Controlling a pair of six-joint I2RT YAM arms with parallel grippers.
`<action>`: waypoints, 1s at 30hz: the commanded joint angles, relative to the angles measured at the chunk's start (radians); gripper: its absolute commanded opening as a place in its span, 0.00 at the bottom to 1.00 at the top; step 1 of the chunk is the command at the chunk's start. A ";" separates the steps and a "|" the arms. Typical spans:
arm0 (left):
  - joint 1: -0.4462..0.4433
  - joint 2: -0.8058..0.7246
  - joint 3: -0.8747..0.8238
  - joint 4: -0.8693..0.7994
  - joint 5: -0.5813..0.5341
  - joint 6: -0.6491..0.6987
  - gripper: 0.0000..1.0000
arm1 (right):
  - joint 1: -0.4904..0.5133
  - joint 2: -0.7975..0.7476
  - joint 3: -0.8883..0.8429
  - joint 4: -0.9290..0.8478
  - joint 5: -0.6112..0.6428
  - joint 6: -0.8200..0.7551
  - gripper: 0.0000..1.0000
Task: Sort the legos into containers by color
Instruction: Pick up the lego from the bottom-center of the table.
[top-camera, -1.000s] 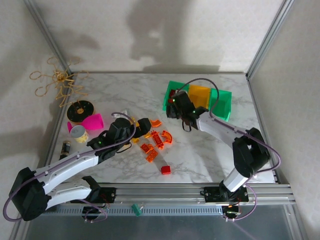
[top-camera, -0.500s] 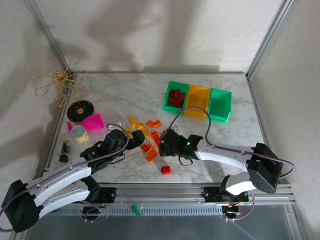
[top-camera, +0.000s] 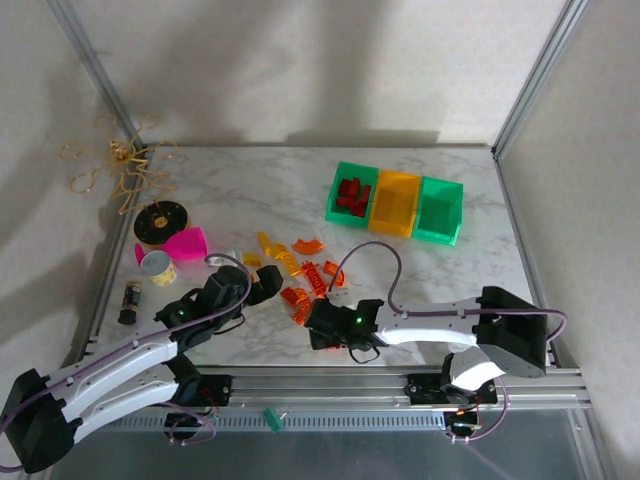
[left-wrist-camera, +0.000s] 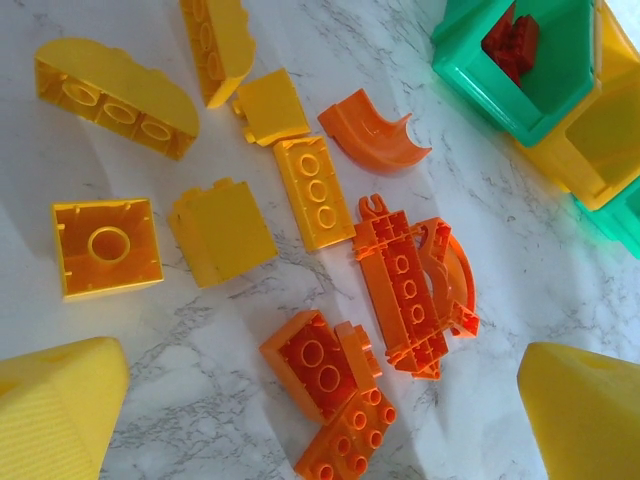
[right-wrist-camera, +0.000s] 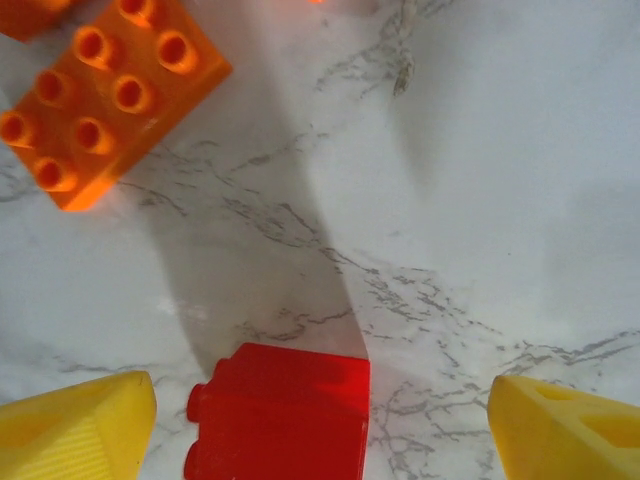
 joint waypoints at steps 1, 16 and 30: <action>-0.010 -0.026 -0.022 -0.027 -0.030 -0.011 1.00 | 0.019 0.031 -0.009 0.023 -0.006 0.024 0.83; -0.010 -0.002 0.008 0.005 -0.029 0.023 1.00 | -0.009 0.026 0.035 -0.007 0.050 -0.004 0.36; -0.009 0.126 0.115 0.131 -0.057 0.088 1.00 | -0.353 -0.033 0.164 0.102 0.191 -0.311 0.35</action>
